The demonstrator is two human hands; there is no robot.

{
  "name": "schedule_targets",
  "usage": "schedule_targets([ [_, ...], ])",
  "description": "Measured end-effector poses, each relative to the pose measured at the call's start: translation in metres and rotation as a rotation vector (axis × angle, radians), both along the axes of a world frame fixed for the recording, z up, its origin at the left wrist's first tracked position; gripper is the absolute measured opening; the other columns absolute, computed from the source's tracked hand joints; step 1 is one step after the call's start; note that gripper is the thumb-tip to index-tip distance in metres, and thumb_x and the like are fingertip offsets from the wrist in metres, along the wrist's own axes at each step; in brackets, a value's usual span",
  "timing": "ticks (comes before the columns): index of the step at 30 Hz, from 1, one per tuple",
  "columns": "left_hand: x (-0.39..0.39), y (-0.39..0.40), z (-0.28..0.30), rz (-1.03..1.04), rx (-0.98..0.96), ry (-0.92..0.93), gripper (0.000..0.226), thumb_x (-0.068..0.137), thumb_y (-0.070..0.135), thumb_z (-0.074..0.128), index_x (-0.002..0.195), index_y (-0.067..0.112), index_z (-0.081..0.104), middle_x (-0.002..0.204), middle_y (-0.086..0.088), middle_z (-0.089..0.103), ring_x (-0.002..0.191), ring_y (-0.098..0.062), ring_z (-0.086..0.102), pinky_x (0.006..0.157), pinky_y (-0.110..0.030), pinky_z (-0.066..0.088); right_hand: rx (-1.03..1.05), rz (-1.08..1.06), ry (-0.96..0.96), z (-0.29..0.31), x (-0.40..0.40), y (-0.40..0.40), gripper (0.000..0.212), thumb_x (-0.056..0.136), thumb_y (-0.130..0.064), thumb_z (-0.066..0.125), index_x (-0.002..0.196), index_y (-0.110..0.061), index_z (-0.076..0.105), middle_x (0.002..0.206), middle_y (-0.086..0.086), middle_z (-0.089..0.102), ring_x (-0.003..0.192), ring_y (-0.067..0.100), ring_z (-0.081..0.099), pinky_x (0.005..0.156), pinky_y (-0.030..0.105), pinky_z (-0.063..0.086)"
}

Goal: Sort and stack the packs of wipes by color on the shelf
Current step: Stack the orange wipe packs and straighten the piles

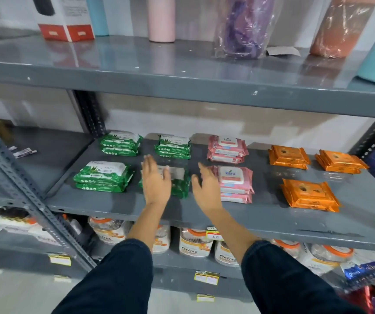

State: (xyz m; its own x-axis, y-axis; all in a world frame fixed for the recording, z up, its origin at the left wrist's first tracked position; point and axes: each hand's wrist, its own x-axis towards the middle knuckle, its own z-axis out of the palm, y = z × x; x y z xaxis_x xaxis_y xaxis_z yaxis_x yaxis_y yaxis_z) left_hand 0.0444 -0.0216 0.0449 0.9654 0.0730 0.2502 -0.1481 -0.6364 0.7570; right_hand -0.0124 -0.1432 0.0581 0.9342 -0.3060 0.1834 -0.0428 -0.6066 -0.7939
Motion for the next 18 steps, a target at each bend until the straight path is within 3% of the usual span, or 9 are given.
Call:
schedule_targets([
  [3,0.018,0.037,0.0,0.001,-0.057,0.185,0.062,0.097,0.024,0.046,0.147,0.002,0.017,0.157,-0.014,0.017,0.146,-0.028,0.014,0.118,-0.039,0.017,0.238,0.014,0.161,-0.003,0.018,0.032,0.06,0.096,-0.025,0.05,0.148,-0.006,0.027,0.15,0.014,0.04,0.127,0.023,0.047,0.113,0.039,0.035],
  [7,0.028,0.062,-0.006,-0.06,-0.191,0.444,0.055,0.097,0.022,0.046,0.145,0.006,0.026,0.153,-0.014,0.029,0.137,-0.031,0.034,0.11,-0.039,0.03,0.295,-0.047,0.309,-0.012,0.034,0.045,0.072,0.093,-0.037,0.054,0.15,-0.008,0.02,0.155,0.01,0.032,0.143,0.026,0.032,0.117,0.036,0.027],
  [11,0.034,0.066,-0.016,-0.152,-0.236,0.516,0.049,0.098,0.021,0.043,0.143,0.008,0.031,0.153,-0.011,0.029,0.138,-0.028,0.031,0.114,-0.039,0.026,0.373,-0.132,0.445,-0.023,0.039,0.044,0.076,0.093,-0.047,0.049,0.152,-0.01,0.017,0.157,0.01,0.027,0.144,0.028,0.028,0.118,0.039,0.026],
  [18,0.04,0.066,-0.021,-0.208,-0.315,0.533,0.048,0.098,0.022,0.042,0.144,0.013,0.031,0.153,-0.01,0.03,0.139,-0.028,0.032,0.112,-0.041,0.027,0.435,-0.179,0.45,-0.026,0.042,0.045,0.071,0.095,-0.043,0.048,0.151,-0.011,0.02,0.158,0.008,0.026,0.143,0.028,0.03,0.115,0.038,0.026],
])
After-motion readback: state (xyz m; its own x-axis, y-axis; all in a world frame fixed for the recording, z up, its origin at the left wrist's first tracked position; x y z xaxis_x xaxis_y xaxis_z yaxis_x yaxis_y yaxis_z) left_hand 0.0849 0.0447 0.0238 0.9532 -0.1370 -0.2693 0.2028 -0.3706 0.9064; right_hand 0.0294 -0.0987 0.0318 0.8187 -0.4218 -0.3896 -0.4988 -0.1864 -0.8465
